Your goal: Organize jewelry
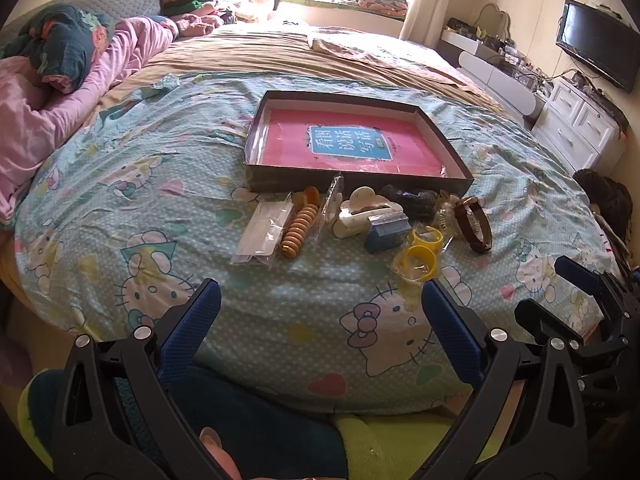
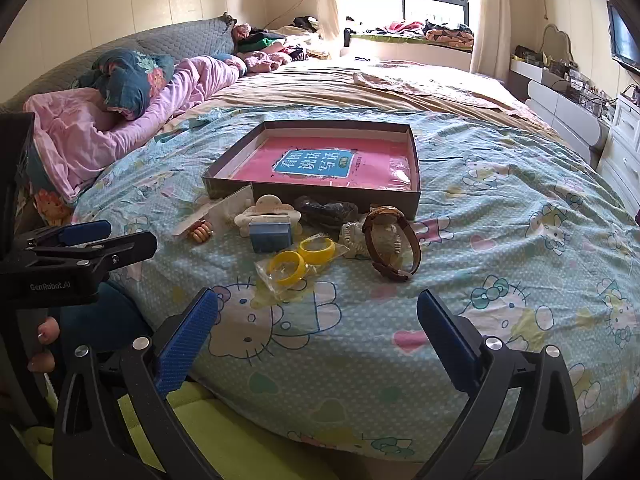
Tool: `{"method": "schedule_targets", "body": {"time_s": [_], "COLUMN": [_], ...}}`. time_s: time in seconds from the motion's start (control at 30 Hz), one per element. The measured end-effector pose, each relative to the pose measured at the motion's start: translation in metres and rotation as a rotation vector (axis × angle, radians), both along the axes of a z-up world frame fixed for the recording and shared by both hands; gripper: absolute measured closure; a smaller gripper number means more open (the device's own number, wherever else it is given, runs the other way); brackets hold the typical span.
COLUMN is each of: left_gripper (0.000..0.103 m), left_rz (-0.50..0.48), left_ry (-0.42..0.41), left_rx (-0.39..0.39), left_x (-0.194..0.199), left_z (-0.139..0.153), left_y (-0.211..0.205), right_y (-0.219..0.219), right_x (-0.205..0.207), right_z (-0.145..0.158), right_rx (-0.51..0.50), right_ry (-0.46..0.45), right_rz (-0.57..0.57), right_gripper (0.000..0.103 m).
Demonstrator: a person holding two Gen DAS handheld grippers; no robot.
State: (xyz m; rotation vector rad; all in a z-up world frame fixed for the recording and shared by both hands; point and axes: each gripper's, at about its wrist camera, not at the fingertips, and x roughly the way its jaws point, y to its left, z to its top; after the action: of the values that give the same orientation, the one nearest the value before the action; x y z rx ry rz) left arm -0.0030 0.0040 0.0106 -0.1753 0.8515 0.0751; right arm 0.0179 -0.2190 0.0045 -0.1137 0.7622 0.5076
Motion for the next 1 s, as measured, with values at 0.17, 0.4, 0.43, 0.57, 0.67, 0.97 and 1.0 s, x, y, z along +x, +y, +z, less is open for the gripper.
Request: {"method": "schedule_targets", "body": {"time_s": [0.17,0.4,0.43,0.57,0.67,0.97,1.0], "left_gripper": [0.009,0.009,0.009,0.009,0.009,0.009,0.009], "left_rz": [0.002,0.001,0.002,0.003,0.004,0.004,0.005], "left_ry": [-0.002,-0.004,-0.005,-0.006,-0.006,-0.008,-0.007], "left_rx": [0.001,0.006,0.008,0.009,0.010,0.010,0.010], "left_x": [-0.0009,-0.0039,-0.0043,-0.0044,-0.0049,-0.0056,-0.0053], "left_z": [0.0001,-0.0002,0.0003,0.0003,0.0011,0.0023,0.0018], "left_y": [-0.0022,-0.0048,-0.0050,-0.0050,-0.0051,-0.0052,-0.0052], "right_y": [0.0008,0.0020,0.0020,0.0011,0.0007,0.0010,0.0012], "right_x": [-0.0003,-0.0008,-0.0008,-0.0009,-0.0010,-0.0025,-0.0025], "right_z": [0.0017,0.0027,0.0024,0.0018,0.0013,0.0040,0.0043], "right_rx": [0.001,0.003,0.002,0.003,0.003,0.006,0.006], "right_ry": [-0.003,-0.005,-0.006,-0.004,-0.004,-0.009,-0.009], "right_rz": [0.001,0.000,0.000,0.000,0.000,0.000,0.000], "right_gripper": [0.004,0.004,0.004,0.004,0.004,0.004,0.004]}}
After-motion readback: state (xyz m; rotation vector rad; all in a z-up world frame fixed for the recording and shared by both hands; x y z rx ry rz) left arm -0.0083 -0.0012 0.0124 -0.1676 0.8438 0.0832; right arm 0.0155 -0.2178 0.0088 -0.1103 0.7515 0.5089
